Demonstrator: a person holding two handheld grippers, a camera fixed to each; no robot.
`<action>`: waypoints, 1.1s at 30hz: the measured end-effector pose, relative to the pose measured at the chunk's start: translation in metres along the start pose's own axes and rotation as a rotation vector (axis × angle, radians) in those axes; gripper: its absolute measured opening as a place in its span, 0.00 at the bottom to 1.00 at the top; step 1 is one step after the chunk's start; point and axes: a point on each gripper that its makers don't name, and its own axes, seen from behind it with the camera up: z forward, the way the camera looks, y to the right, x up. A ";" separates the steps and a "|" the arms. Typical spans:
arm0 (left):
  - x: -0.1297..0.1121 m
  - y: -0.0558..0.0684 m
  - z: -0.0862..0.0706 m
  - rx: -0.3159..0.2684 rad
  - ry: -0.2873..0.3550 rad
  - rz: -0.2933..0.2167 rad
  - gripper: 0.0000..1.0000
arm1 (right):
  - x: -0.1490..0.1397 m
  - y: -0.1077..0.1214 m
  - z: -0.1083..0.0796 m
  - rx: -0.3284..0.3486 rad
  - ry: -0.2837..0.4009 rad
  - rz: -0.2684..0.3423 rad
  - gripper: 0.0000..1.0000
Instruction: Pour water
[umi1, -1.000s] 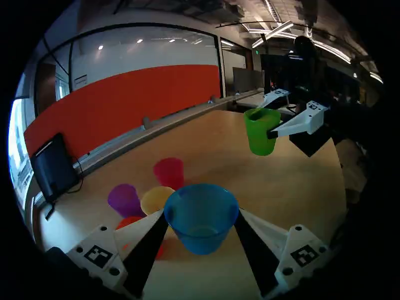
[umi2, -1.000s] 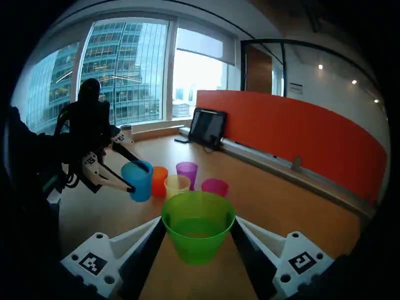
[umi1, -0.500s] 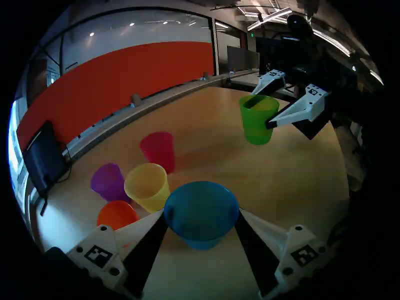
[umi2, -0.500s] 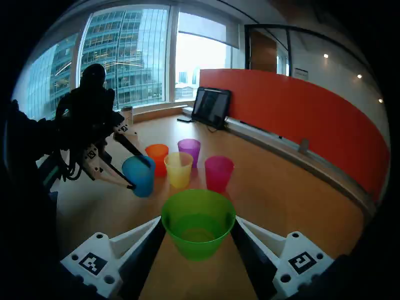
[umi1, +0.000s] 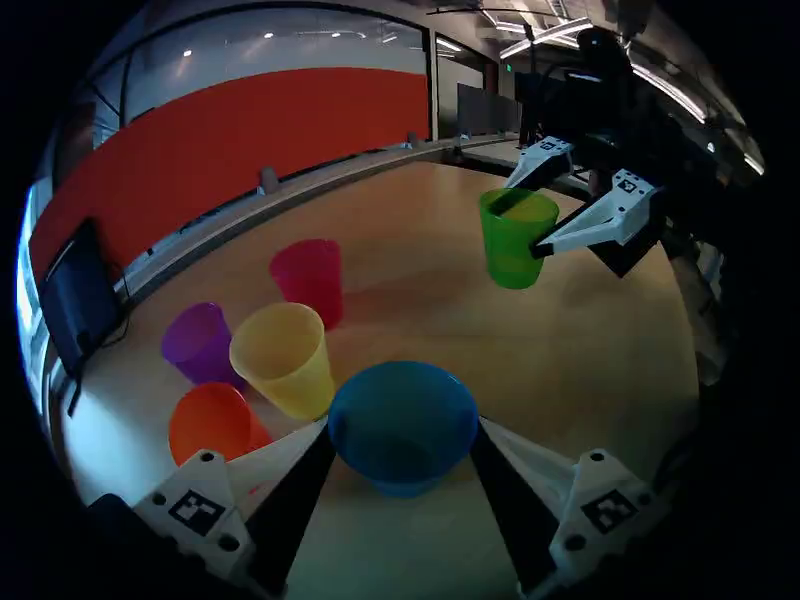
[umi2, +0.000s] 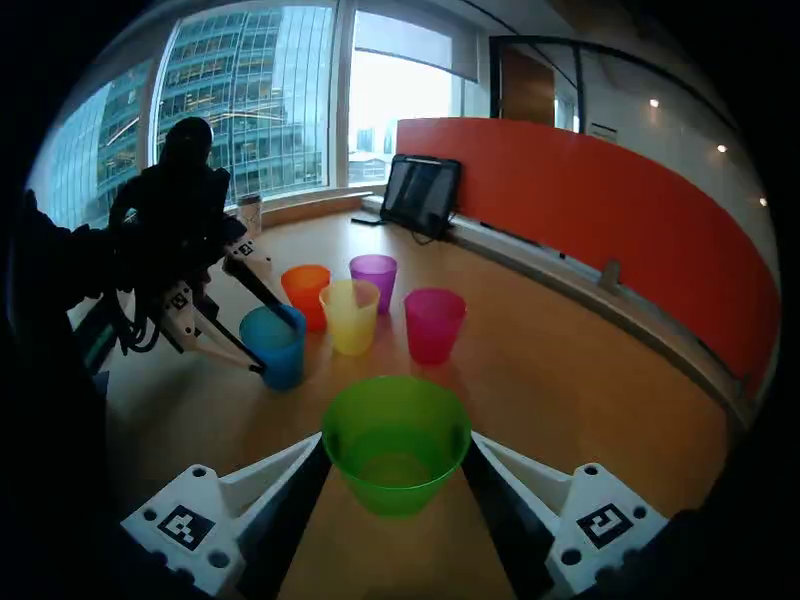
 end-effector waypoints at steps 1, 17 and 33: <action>-0.001 0.000 0.000 -0.001 0.000 -0.001 0.88 | -0.001 0.000 0.001 0.000 -0.002 0.001 0.89; -0.017 -0.001 0.001 -0.001 -0.031 -0.027 0.94 | -0.026 -0.005 0.016 0.014 -0.055 0.000 0.90; -0.029 -0.003 -0.012 0.006 -0.048 -0.092 0.97 | -0.044 -0.009 0.029 0.023 -0.089 0.017 0.90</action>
